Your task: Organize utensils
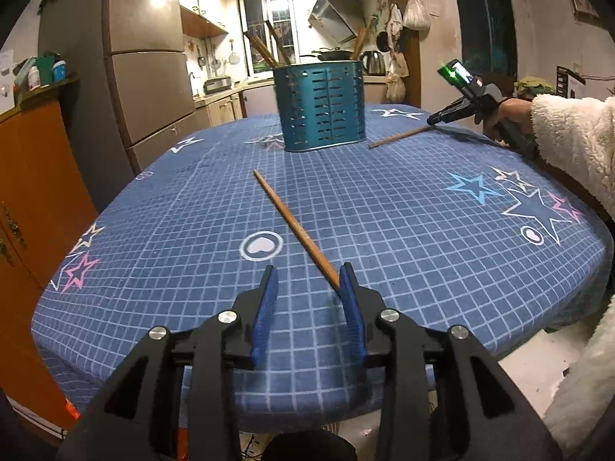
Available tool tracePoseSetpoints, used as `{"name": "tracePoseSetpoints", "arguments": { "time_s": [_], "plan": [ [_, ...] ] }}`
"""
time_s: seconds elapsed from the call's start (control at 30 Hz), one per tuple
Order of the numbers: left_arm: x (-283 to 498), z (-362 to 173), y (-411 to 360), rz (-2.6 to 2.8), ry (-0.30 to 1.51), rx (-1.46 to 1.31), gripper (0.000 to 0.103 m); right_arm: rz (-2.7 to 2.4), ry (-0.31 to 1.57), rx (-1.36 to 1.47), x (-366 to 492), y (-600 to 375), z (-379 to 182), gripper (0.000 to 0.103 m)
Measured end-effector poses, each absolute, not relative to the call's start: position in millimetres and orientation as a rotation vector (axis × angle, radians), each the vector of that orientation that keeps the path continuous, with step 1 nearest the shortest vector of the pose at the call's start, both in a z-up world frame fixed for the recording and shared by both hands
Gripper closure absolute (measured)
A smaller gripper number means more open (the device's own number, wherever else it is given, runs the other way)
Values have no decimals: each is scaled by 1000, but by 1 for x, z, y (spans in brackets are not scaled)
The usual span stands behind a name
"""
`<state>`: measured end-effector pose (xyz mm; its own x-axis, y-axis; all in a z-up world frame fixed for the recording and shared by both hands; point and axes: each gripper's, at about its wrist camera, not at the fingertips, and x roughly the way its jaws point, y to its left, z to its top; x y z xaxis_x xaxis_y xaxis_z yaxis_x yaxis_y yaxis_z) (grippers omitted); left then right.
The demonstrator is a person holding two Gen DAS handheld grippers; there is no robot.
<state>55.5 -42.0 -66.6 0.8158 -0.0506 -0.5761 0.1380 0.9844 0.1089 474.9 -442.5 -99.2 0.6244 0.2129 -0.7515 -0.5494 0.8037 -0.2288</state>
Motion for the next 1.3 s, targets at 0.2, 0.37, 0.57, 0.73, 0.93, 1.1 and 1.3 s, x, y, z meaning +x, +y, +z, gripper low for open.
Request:
{"name": "tracePoseSetpoints", "arguments": {
  "time_s": [0.2, 0.37, 0.57, 0.73, 0.93, 1.1, 1.3],
  "plan": [
    [61, -65, -36, -93, 603, 130, 62, 510, 1012, -348, 479, -455, -91, 91],
    [59, -68, -33, -114, 595, 118, 59, 661, 1188, -342, 394, -462, -83, 91],
    [48, -62, -22, -109, 555, 95, 53, 819, 1138, -343, 260, -437, -80, 88],
    [29, -55, -21, -113, 500, 139, 50, 757, 885, -261, 180, -438, -68, 88],
    [15, -56, -33, -165, 479, 165, 50, 684, 707, -337, 158, -415, -74, 71],
    [9, -58, -51, -225, 466, 153, 50, 662, 761, -393, 195, -408, -89, 71],
    [13, -60, -58, -222, 465, 129, 50, 678, 794, -388, 209, -401, -91, 77]
  ]
}}
